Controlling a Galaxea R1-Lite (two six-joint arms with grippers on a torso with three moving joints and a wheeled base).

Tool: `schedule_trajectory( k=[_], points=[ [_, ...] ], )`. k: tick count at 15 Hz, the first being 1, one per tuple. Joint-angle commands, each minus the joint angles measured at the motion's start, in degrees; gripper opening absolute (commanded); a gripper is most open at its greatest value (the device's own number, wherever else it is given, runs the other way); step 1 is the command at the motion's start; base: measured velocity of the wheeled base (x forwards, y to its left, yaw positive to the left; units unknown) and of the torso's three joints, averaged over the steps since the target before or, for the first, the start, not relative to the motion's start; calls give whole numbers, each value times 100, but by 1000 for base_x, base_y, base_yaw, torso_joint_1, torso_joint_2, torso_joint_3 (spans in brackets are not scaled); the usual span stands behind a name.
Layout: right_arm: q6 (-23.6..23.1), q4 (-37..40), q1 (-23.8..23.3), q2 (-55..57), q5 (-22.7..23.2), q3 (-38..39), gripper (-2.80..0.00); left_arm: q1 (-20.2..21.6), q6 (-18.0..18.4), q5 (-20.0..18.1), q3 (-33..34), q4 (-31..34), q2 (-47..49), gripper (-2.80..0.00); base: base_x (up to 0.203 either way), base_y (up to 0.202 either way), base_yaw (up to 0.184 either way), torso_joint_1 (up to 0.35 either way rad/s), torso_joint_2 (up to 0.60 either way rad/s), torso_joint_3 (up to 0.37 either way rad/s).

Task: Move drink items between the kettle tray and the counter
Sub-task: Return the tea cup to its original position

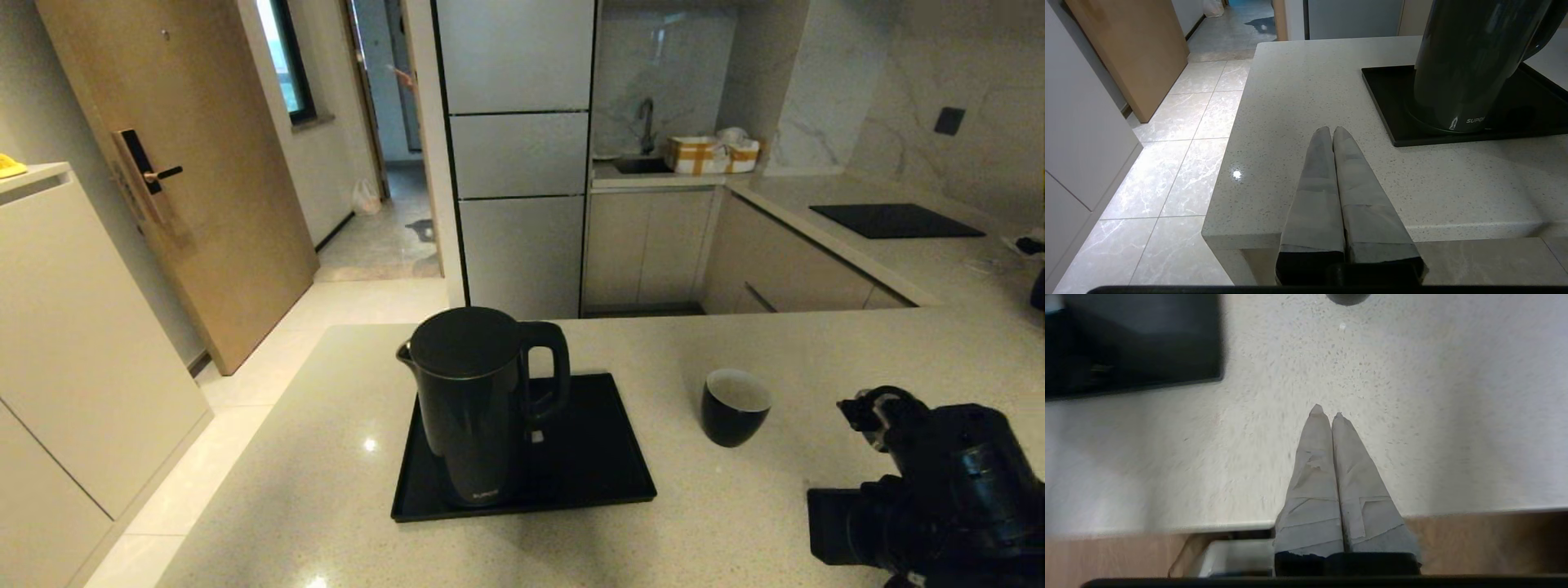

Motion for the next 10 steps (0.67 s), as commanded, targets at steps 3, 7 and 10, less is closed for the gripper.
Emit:
schedule_trajectory(
  k=[3, 7, 10],
  points=[
    [-117, -2932, -322, 2430, -73, 786, 0, 1, 2, 0, 0, 0, -2, -280, 0, 0, 0, 0, 0, 0],
    [-466, -6040, -595, 4611, -303, 1576, 0, 1, 2, 0, 0, 0, -2, -280, 0, 0, 0, 0, 0, 0],
    [-750, -6876, -1158, 5101, -323, 1470, 0, 1, 2, 0, 0, 0, -2, -280, 0, 0, 0, 0, 0, 0]
  ],
)
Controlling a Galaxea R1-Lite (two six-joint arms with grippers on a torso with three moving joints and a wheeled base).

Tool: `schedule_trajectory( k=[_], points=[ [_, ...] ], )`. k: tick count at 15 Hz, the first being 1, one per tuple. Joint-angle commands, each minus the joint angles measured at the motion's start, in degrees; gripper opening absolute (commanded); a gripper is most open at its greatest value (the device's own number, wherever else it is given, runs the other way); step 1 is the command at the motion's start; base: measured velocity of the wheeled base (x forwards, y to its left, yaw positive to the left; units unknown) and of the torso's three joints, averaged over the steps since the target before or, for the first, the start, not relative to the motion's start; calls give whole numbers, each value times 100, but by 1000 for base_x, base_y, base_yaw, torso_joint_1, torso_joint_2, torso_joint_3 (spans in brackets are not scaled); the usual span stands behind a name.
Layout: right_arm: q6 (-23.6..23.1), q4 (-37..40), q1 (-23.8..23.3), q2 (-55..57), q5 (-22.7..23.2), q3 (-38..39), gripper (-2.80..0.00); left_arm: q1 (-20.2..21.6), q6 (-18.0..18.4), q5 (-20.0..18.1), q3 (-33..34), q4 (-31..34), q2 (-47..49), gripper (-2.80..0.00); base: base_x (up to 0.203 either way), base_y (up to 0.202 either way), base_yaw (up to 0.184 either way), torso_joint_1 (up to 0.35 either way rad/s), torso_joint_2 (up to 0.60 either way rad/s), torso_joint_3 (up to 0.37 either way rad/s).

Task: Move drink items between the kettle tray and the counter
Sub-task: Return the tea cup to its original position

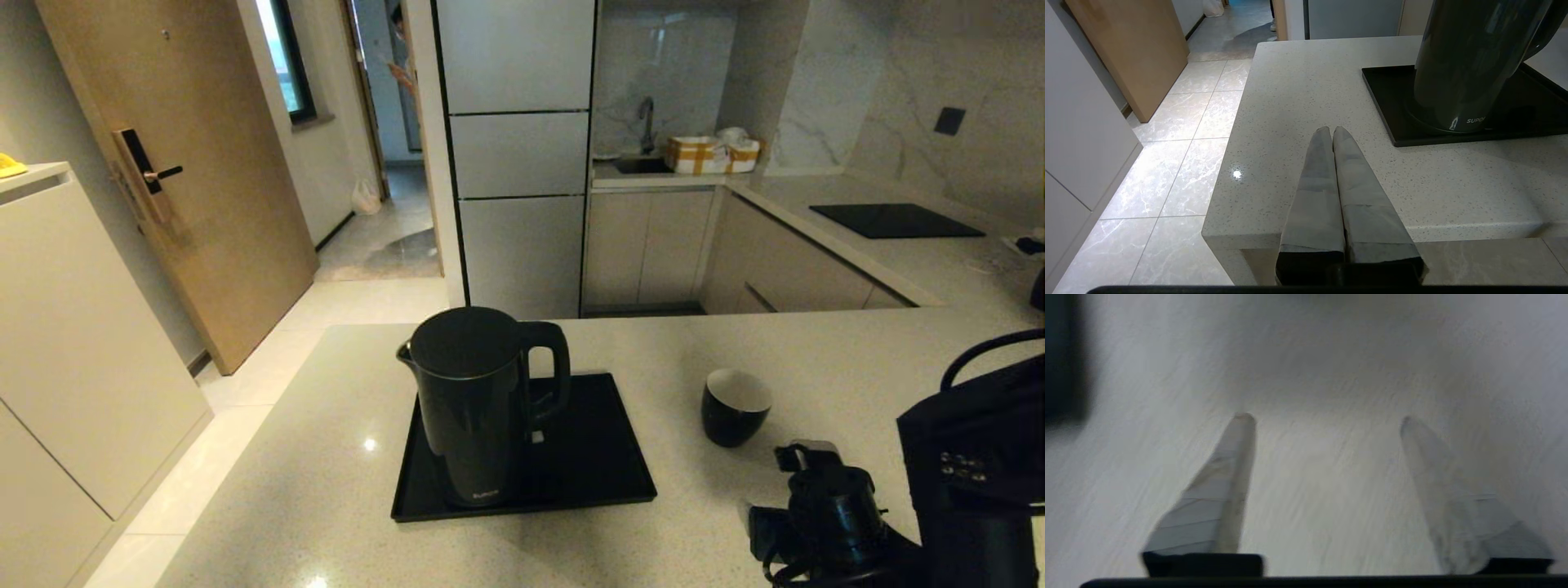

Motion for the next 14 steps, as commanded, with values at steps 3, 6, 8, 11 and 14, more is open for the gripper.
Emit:
schedule_trajectory(
  k=[3, 6, 8, 11, 14],
  points=[
    [-539, -503, -535, 1067, 69, -550, 0, 1, 0, 2, 1, 3, -2, -280, 0, 0, 0, 0, 0, 0],
    [-591, -503, -502, 1019, 70, -882, 0, 1, 0, 2, 1, 3, -2, -280, 0, 0, 0, 0, 0, 0],
    [-696, -503, -475, 1011, 83, -1160, 0, 1, 0, 2, 1, 3, -2, -280, 0, 0, 0, 0, 0, 0],
    [-1050, -503, -449, 998, 199, -1823, 0, 1, 0, 2, 1, 3, -2, -280, 0, 0, 0, 0, 0, 0],
    [-1159, -503, -499, 1109, 231, -2269, 0, 1, 0, 2, 1, 3, -2, -280, 0, 0, 0, 0, 0, 0]
  ],
)
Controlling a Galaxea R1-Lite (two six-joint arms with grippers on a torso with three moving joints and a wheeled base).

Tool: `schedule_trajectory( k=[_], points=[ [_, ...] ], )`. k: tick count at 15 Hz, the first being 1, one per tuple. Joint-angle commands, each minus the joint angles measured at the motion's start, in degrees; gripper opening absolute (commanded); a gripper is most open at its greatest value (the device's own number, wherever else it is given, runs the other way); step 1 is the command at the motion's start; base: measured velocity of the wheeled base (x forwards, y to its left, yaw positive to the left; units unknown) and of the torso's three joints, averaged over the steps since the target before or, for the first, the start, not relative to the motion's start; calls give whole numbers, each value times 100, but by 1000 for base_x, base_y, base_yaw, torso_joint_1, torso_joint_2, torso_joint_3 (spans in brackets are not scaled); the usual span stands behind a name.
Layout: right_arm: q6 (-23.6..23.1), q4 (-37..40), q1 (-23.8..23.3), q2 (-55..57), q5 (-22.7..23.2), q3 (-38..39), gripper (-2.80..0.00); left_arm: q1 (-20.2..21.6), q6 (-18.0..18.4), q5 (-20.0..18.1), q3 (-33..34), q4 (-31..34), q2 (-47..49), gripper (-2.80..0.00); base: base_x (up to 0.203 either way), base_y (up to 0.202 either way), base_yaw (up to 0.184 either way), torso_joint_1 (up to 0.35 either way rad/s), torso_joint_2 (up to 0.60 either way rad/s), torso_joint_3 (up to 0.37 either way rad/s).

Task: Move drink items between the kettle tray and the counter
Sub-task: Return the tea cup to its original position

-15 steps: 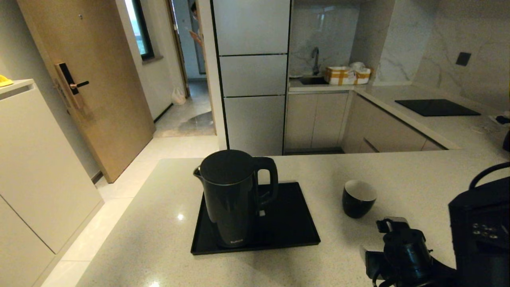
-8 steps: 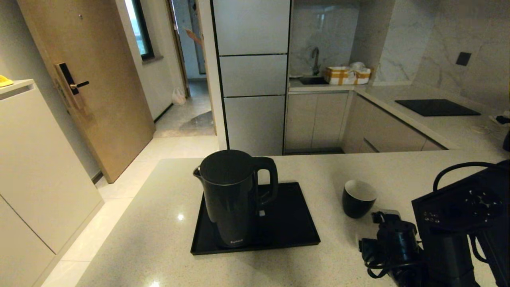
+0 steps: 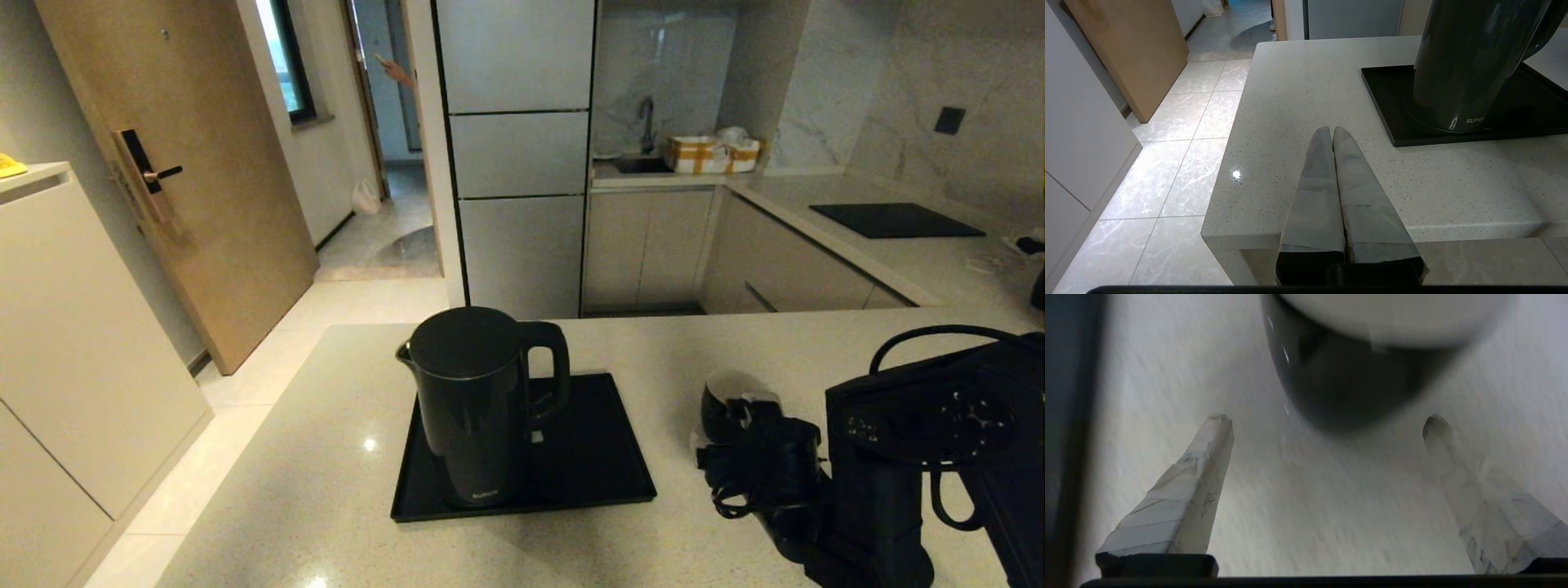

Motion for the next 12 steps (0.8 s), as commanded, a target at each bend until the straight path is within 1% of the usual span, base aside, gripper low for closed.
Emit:
schedule_trajectory(
  k=[1, 7, 12],
  points=[
    [-150, -49, -100, 184, -16, -419, 0, 1, 0, 0, -1, 3, -2, -280, 0, 0, 0, 0, 0, 0],
    [-295, -49, -507, 254, 26, -691, 0, 1, 0, 0, -1, 3, -2, -280, 0, 0, 0, 0, 0, 0],
    [-403, -49, -527, 387, 126, -994, 0, 1, 0, 0, -1, 3, -2, -280, 0, 0, 0, 0, 0, 0]
  ],
)
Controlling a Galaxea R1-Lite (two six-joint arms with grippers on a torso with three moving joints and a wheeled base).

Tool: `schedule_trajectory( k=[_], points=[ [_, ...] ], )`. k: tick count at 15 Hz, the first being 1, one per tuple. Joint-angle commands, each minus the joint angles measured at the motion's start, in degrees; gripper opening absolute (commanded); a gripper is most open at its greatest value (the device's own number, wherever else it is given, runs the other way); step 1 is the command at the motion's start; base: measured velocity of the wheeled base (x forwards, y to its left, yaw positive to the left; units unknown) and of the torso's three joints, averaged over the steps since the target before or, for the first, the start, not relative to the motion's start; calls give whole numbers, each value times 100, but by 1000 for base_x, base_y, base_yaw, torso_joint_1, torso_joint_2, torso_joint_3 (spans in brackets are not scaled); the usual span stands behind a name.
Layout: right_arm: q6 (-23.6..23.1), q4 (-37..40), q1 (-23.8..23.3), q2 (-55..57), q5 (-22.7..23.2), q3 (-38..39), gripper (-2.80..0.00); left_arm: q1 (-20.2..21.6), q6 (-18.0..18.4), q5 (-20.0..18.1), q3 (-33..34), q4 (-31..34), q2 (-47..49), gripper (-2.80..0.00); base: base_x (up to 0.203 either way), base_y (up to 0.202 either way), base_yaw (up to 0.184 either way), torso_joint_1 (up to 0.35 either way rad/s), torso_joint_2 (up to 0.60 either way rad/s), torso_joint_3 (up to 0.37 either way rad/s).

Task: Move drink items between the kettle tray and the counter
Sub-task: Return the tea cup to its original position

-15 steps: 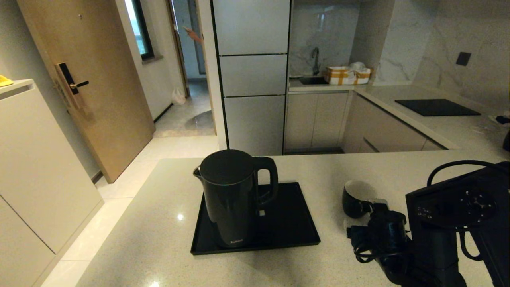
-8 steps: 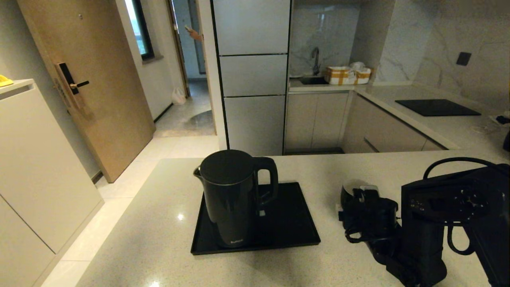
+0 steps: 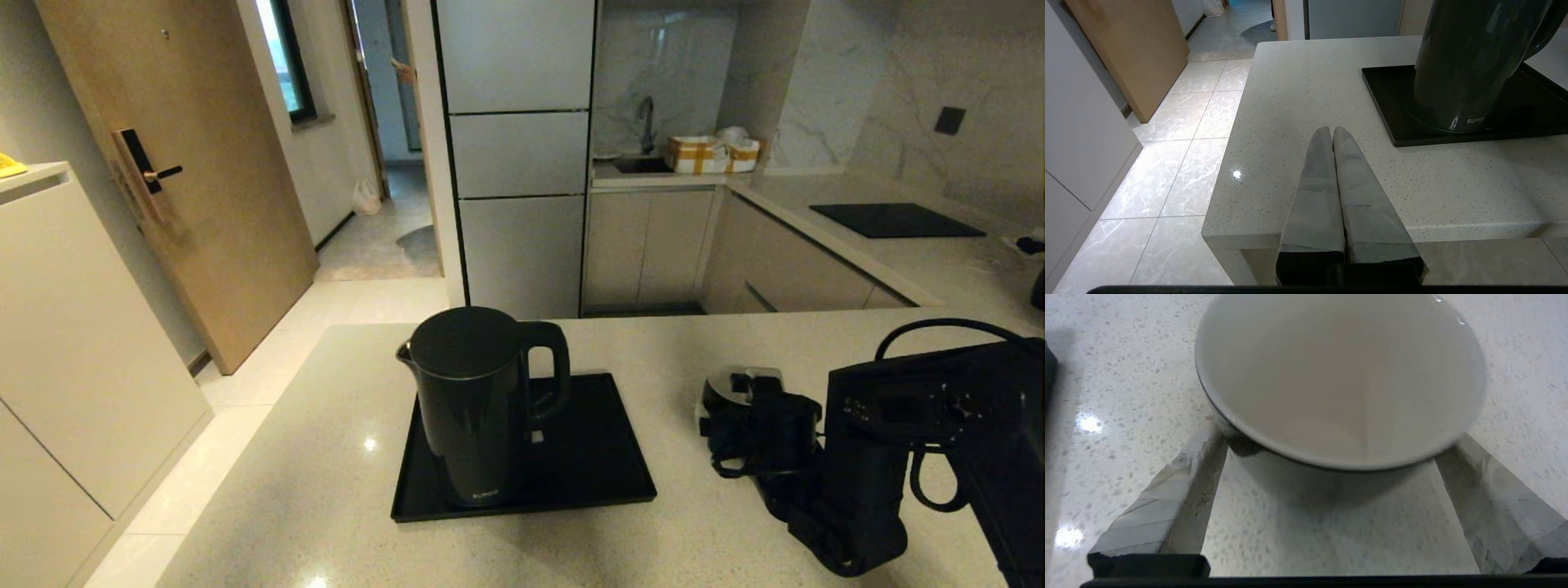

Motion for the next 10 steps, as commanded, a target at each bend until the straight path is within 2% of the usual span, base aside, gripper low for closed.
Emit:
schedule_trajectory(
  k=[1, 4, 10],
  points=[
    [-42, -48, 0, 136, 13, -231, 0, 1, 0, 0, 1, 2, -2, -280, 0, 0, 0, 0, 0, 0],
    [-164, -48, 0, 341, 160, -426, 0, 1, 0, 0, 1, 2, -2, -280, 0, 0, 0, 0, 0, 0],
    [-200, -48, 0, 415, 162, -575, 0, 1, 0, 0, 1, 2, -2, -280, 0, 0, 0, 0, 0, 0]
  ],
)
